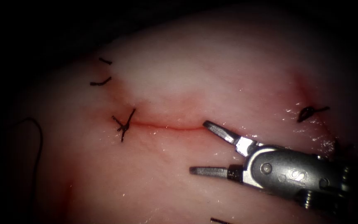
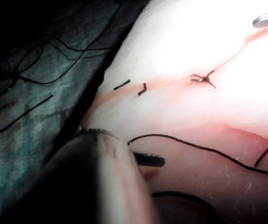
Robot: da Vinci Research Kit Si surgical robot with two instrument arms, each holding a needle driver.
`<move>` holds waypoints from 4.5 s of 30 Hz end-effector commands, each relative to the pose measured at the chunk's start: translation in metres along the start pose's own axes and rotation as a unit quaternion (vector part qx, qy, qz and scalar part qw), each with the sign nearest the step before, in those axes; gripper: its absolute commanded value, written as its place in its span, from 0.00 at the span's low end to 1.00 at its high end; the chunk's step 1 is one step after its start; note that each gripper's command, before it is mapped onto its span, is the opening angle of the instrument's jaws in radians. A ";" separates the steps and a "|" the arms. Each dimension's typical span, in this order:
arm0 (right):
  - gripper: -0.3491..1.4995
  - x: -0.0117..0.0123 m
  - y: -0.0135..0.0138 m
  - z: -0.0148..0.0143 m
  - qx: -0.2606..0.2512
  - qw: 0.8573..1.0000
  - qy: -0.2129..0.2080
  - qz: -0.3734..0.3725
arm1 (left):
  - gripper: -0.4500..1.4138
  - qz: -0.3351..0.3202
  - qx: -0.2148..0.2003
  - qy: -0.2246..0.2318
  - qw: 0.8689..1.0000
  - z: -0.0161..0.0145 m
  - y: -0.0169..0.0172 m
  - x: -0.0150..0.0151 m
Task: Wound Closure
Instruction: Grab the suture to pull the needle into view with the left gripper, then grab the needle near the tip with the left gripper, then pass the needle to the right gripper.
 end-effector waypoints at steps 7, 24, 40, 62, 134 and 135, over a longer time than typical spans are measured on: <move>0.87 0.0013 -0.0010 0.0005 0.001 1.000 0.003 -0.001 | 0.34 -0.006 -0.023 -0.036 0.999 0.0028 -0.0021 -0.0011; 0.86 0.0010 -0.0007 0.0001 0.002 1.000 0.003 -0.002 | 0.00 0.053 -0.023 0.030 0.998 0.0030 0.0047 0.0109; 0.77 0.0000 -0.0006 -0.0014 0.006 1.000 0.004 -0.001 | 0.00 0.148 -0.042 0.059 0.986 0.0065 0.0082 0.0269; 0.77 -0.0015 0.0002 -0.0051 -0.023 0.999 -0.025 0.016 | 0.21 0.155 -0.078 0.052 0.983 0.0231 0.0024 0.0370; 0.79 0.0086 0.0004 -0.0046 -0.165 0.856 -0.075 0.484 | 0.00 0.101 0.011 0.086 0.991 0.0118 0.0100 0.0156; 0.75 0.0086 0.0006 -0.0042 -0.166 0.853 -0.074 0.489 | 0.00 0.095 0.022 0.093 0.991 0.0116 0.0103 0.0156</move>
